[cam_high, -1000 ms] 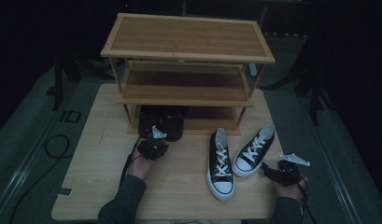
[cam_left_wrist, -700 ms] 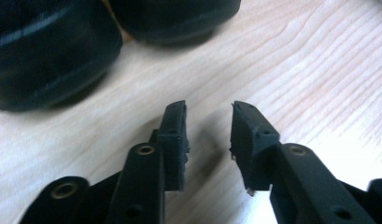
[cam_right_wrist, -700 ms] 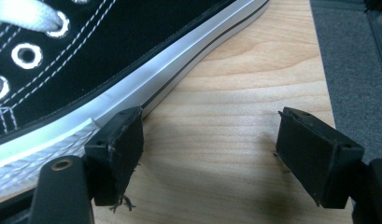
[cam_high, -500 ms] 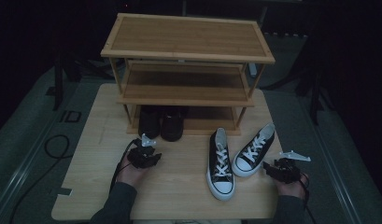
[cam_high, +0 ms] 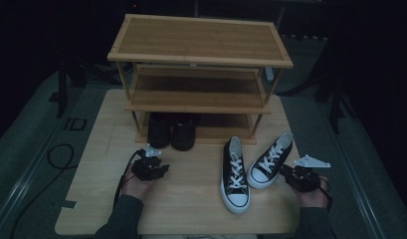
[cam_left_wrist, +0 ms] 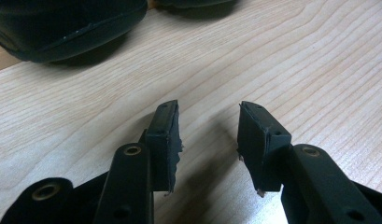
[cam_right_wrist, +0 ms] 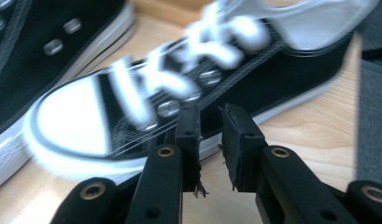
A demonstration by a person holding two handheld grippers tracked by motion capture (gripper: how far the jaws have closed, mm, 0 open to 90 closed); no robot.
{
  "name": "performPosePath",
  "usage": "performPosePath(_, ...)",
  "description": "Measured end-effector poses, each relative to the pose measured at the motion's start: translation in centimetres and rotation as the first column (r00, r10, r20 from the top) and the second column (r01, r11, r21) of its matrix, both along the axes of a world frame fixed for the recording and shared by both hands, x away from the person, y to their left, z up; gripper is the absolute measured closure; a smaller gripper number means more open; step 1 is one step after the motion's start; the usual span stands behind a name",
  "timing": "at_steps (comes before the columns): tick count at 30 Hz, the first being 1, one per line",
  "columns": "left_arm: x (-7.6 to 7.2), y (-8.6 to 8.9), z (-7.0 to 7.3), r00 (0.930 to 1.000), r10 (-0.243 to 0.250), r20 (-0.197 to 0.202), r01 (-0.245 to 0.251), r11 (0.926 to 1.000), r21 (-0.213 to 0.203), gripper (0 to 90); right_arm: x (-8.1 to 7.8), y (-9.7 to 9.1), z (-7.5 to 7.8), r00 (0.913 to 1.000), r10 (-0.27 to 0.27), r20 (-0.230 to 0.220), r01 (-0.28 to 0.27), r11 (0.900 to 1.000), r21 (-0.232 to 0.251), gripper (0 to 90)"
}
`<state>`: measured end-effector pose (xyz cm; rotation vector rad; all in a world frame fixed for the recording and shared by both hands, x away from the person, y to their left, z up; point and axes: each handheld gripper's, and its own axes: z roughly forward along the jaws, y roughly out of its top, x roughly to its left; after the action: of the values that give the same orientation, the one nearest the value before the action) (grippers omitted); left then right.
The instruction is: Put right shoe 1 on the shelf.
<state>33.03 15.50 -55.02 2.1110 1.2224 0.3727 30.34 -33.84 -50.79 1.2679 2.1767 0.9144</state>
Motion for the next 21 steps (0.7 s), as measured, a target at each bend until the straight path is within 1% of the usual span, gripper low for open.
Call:
performPosePath(2,0.0,0.0,0.0,1.0,0.0,0.0,0.0,1.0,-0.002,58.9,-0.5,0.7,-0.2,0.9996,0.027,-0.009,-0.027,0.9995,-0.017,81.8)
performPosePath(4,-0.1,0.1,0.0,1.0,0.002,-0.002,-0.002,1.0,-0.004,58.7,-1.0,1.1,-0.3,0.9989,0.041,-0.021,-0.042,0.9987,-0.028,84.4)
performPosePath(7,-0.1,0.2,0.0,1.0,0.003,-0.001,-0.003,1.0,-0.007,58.6,-2.1,1.6,-0.3,0.9965,0.08,-0.024,-0.08,0.9968,0.003,88.9)
performPosePath(10,-0.1,0.2,0.0,1.0,0.002,-0.001,-0.002,1.0,-0.005,58.6,-3.2,2.2,-0.3,0.992,0.121,-0.035,-0.121,0.9926,0.012,90.0)
performPosePath(11,-0.1,0.2,0.0,1.0,0.002,-0.002,-0.002,1.0,-0.005,58.6,-3.5,2.3,-0.4,0.9892,0.14,-0.043,-0.14,0.9901,0.017,90.0)
performPosePath(12,-0.1,0.2,0.0,1.0,0.002,-0.002,-0.002,1.0,-0.005,58.6,-3.5,2.3,-0.4,0.9892,0.14,-0.043,-0.14,0.9901,0.017,90.0)
performPosePath(13,-0.2,0.2,0.0,1.0,0.0,-0.002,0.0,1.0,-0.002,58.6,-3.9,2.6,-0.5,0.9862,0.157,-0.052,-0.156,0.9874,0.026,90.0)
performPosePath(14,-0.2,0.3,0.0,1.0,0.003,-0.002,-0.003,1.0,-0.008,58.6,-4.5,3.2,-0.6,0.9786,0.197,-0.059,-0.196,0.9802,0.031,90.0)
performPosePath(17,-0.2,0.3,0.0,1.0,0.003,-0.002,-0.003,1.0,-0.009,58.6,-5.2,4.1,-1.0,0.966,0.246,-0.08,-0.244,0.9691,0.038,90.0)
performPosePath(18,-0.2,0.3,0.0,1.0,0.002,-0.003,-0.002,1.0,-0.009,58.6,-5.4,4.4,-1.1,0.9612,0.261,-0.09,-0.259,0.9653,0.033,90.0)
performPosePath(19,-0.2,0.3,0.0,1.0,0.002,-0.003,-0.002,1.0,-0.009,58.6,-5.4,4.4,-1.1,0.9612,0.261,-0.09,-0.259,0.9653,0.033,90.0)
performPosePath(20,-0.2,0.4,0.0,1.0,0.002,-0.003,-0.002,1.0,-0.009,58.6,-5.7,5.1,-1.4,0.9496,0.296,-0.104,-0.294,0.9552,0.034,90.0)
performPosePath(21,-0.2,0.4,0.0,1.0,0.001,-0.004,-0.001,1.0,-0.007,58.6,-5.7,5.5,-1.5,0.9425,0.317,-0.107,-0.315,0.9485,0.033,90.0)
